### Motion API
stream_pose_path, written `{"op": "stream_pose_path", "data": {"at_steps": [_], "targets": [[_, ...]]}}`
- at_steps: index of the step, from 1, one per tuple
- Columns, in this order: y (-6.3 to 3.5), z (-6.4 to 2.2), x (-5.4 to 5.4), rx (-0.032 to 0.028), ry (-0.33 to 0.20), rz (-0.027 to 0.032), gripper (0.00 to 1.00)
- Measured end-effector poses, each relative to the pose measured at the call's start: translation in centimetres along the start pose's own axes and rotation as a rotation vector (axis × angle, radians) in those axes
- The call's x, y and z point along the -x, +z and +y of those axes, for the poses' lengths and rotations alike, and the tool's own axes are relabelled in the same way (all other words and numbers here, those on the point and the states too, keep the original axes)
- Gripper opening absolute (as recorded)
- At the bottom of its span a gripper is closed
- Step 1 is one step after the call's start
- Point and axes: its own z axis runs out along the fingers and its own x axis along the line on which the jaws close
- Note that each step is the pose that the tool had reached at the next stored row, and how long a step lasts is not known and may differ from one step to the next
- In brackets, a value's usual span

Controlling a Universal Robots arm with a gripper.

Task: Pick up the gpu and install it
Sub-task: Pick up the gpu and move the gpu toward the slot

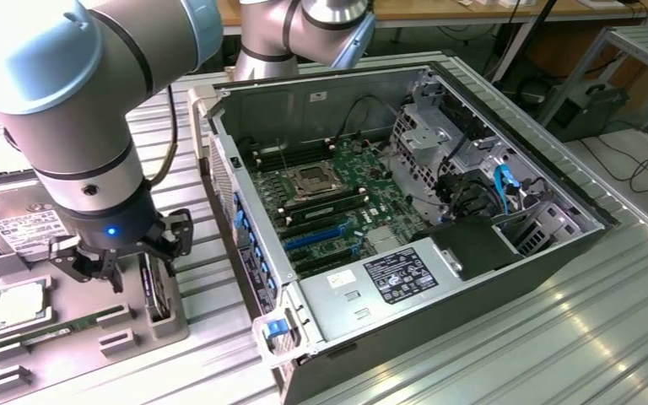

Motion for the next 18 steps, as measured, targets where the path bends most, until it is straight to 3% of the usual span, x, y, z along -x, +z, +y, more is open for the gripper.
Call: {"op": "stream_pose_path", "data": {"at_steps": [8,11,12,18], "targets": [[0.04,0.21,0.38,-0.0081,0.002,-0.0003,0.66],[0.04,0.23,0.47,-0.0085,0.002,-0.0003,0.58],[0.04,0.23,0.47,-0.0086,0.002,-0.0003,0.51],[-0.18,0.23,0.49,-0.0085,0.002,-0.0004,0.51]]}}
